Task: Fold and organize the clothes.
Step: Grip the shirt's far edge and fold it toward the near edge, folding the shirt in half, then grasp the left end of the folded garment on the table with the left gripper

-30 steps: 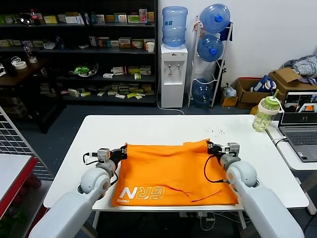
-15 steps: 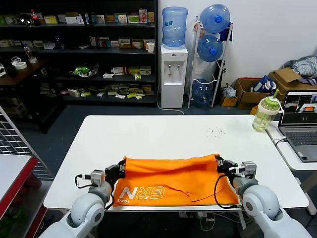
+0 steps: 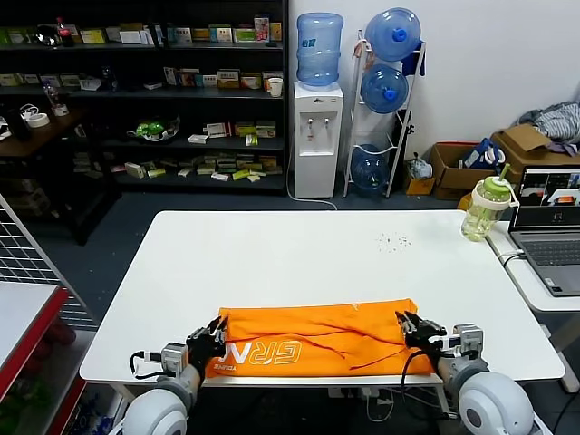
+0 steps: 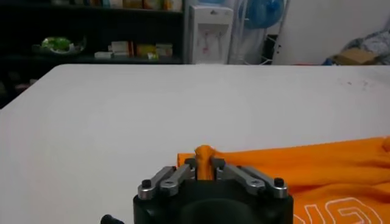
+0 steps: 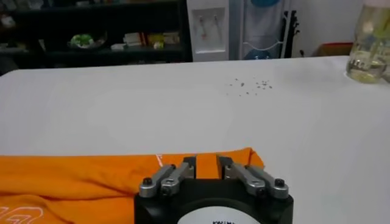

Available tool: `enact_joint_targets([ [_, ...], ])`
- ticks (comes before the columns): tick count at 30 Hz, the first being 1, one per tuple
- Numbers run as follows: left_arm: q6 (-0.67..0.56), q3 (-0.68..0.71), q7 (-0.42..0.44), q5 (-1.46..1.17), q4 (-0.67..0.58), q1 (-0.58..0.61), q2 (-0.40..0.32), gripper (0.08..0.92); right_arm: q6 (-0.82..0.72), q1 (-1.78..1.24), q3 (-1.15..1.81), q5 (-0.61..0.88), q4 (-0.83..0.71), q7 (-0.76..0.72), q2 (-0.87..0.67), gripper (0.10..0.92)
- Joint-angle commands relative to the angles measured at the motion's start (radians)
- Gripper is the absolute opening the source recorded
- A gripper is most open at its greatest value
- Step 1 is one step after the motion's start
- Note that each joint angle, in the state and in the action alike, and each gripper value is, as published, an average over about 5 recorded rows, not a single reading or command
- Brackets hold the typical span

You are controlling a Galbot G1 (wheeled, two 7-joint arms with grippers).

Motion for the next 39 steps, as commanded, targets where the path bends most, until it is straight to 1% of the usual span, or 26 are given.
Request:
enact_joint_targets([
  [1,-0.006,-0.007,-0.010,0.029,-0.019,0.056,-0.004,0.362,-0.008,-0.074,0.051,-0.010,0.050,0.005,-0.008,0.433],
  [5,-0.008,-0.009,-0.011,0.042,0.004,0.058,-0.021,0.475,-0.002,-0.082,0.069,-0.011,0.055,0.004,-0.005,0.546],
  [12,-0.025,-0.008,-0.006,0.054,0.084,0.037,-0.056,0.683,0.001,-0.089,0.072,-0.012,0.059,0.002,0.008,0.751],
  [16,-0.035,-0.005,-0.004,0.042,0.095,0.039,-0.057,0.783,0.002,-0.089,0.073,-0.012,0.058,0.003,0.011,0.815],
  [18,-0.037,-0.003,-0.004,0.032,0.094,0.041,-0.056,0.789,0.004,-0.088,0.073,-0.011,0.057,0.002,0.011,0.820],
  [20,-0.038,-0.001,-0.005,0.024,0.091,0.042,-0.055,0.759,0.004,-0.087,0.073,-0.010,0.056,0.001,0.011,0.822],
  [23,-0.039,0.003,-0.008,0.016,0.083,0.042,-0.054,0.678,0.005,-0.083,0.071,-0.008,0.055,0.001,0.011,0.823],
  [39,-0.052,0.011,-0.020,0.007,0.062,0.041,-0.067,0.210,0.018,-0.076,0.065,-0.018,0.040,0.004,0.018,0.823],
])
